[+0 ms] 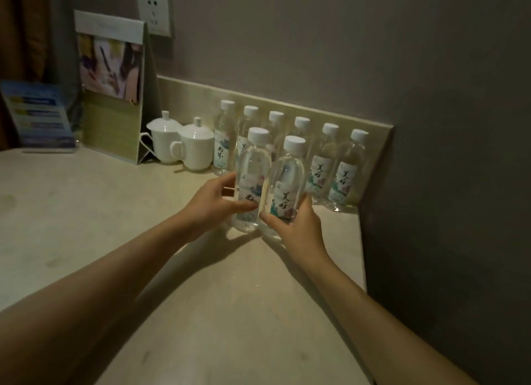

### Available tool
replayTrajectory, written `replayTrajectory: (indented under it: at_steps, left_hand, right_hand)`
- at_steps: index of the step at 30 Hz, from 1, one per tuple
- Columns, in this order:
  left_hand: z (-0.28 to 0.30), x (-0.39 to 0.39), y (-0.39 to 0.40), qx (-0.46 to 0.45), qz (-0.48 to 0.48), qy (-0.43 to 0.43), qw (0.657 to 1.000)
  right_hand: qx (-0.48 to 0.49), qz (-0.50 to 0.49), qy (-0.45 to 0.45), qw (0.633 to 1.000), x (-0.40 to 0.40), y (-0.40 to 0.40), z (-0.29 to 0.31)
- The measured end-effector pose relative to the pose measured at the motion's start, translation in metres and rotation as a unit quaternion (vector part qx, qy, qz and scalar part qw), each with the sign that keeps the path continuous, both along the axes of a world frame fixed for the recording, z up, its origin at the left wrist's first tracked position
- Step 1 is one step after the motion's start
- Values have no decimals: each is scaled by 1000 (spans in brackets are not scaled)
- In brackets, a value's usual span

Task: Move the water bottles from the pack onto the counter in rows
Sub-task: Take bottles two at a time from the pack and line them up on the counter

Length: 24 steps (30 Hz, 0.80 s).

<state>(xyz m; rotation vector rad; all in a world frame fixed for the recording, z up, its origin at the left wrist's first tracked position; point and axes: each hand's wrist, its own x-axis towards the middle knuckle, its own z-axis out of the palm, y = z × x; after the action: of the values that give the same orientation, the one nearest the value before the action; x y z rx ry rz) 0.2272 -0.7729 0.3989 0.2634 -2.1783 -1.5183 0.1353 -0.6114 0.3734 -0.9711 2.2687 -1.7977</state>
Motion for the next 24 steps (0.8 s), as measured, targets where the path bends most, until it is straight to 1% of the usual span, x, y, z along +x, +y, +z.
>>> replayTrajectory:
  at_steps: [4, 10, 18, 20, 22, 24]
  left_hand:
    - [-2, -9, -37, -6, -20, 8, 1000]
    - [-4, -29, -88, -2, -52, 17, 999]
    - [-13, -47, -121, 11, -56, 29, 998]
    - [-14, -50, -127, 13, -59, 28, 998]
    - [-14, -51, -130, -17, -49, 29, 998]
    - [-16, -51, -132, -82, -17, 17, 996]
  right_hand:
    - [20, -20, 26, 999, -8, -36, 2]
    - [41, -89, 46, 994, -14, -82, 3]
    - [37, -174, 23, 984, -13, -126, 0]
    - [38, -180, 8, 983, -10, -135, 3]
    - [66, -176, 5, 982, -8, -139, 7]
    - [95, -178, -9, 979, -8, -137, 7]
